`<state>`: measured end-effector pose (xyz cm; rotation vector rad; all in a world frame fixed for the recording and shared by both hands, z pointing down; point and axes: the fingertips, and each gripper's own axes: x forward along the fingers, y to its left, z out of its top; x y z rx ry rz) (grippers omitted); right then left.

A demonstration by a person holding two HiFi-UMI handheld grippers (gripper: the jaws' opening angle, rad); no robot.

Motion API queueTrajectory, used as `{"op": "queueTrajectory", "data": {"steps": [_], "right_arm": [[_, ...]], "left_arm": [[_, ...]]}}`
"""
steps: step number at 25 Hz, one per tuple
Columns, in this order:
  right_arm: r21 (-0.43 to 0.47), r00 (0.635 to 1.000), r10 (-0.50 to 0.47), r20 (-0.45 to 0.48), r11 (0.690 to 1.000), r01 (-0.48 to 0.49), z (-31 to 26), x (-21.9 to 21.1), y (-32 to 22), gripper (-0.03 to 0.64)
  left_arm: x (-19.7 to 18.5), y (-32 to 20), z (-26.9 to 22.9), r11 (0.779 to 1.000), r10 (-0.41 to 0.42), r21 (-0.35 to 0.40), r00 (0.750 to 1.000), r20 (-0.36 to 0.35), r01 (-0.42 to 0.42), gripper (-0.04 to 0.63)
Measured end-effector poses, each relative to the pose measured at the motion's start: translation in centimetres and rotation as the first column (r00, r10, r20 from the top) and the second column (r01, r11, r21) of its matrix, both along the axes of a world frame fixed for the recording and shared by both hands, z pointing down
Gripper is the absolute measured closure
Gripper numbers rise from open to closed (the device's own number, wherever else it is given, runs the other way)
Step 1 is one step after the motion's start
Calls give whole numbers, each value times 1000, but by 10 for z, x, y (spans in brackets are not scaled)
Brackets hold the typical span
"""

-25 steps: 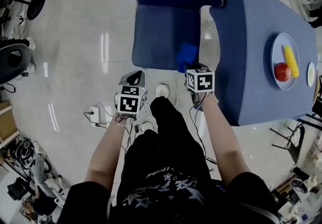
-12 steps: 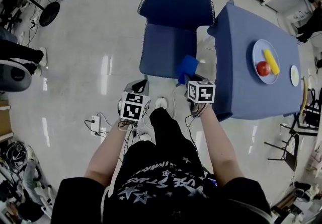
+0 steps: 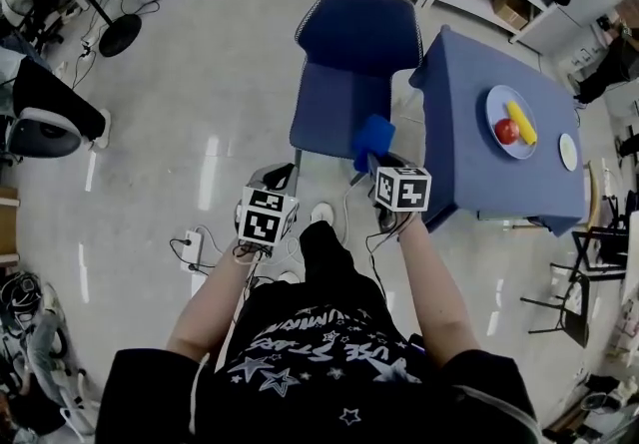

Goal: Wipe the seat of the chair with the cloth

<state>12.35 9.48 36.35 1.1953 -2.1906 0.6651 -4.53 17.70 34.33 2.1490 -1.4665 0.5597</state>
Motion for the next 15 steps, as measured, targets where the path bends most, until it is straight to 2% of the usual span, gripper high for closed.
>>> {"op": "queueTrajectory", "data": {"steps": [8, 15], "right_arm": [[-5, 1000, 5, 28, 1000, -5, -10, -2, 71, 561], [-33, 1000, 9, 7, 999, -9, -2, 16, 121, 561]], "left_arm": [[-12, 50, -17, 999, 17, 30, 1000, 14, -18, 575], [1, 86, -20, 999, 32, 38, 999, 7, -33, 575]]}}
